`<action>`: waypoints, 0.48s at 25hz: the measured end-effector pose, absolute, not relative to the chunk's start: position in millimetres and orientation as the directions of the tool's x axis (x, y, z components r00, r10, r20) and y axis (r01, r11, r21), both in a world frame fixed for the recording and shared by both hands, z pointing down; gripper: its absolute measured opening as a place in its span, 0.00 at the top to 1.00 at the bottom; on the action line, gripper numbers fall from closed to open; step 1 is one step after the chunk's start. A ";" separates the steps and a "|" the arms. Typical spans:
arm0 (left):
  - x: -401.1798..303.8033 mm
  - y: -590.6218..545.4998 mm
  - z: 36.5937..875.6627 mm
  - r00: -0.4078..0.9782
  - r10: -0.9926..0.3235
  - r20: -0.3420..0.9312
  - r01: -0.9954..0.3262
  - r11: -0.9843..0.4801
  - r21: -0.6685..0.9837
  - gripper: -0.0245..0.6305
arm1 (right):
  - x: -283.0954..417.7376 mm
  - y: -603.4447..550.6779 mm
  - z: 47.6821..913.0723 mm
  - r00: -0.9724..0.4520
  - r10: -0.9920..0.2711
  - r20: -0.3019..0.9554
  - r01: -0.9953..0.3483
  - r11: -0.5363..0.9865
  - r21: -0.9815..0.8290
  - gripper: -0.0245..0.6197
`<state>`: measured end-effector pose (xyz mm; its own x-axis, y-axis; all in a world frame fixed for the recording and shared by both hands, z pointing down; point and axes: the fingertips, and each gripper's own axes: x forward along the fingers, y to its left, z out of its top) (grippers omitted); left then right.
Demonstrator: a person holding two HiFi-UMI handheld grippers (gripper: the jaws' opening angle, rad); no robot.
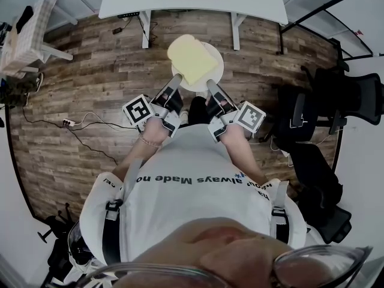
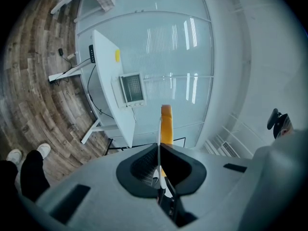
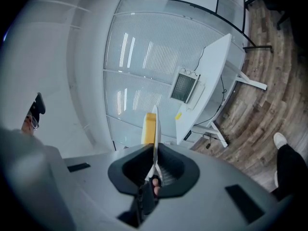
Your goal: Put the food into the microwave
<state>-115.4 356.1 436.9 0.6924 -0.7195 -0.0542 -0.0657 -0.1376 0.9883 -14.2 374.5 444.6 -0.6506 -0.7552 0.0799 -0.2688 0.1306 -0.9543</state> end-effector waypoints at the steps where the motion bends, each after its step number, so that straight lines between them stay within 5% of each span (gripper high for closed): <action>1: -114.8 352.0 436.7 0.692 -0.720 -0.054 -0.064 -0.136 0.989 0.93 | -14.0 370.2 444.7 -0.652 -0.754 0.080 -0.268 0.131 -0.954 0.93; 12: -98.4 278.6 434.8 0.695 -0.717 -0.051 -0.077 -0.144 0.987 0.93 | 1.8 297.1 442.1 -0.662 -0.746 0.066 -0.255 0.141 -0.957 0.93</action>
<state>-98.4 278.6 434.8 0.6951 -0.7172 -0.0506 -0.0768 -0.1441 0.9866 1.8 297.1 442.1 -0.6621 -0.7465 0.0664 -0.2545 0.1407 -0.9568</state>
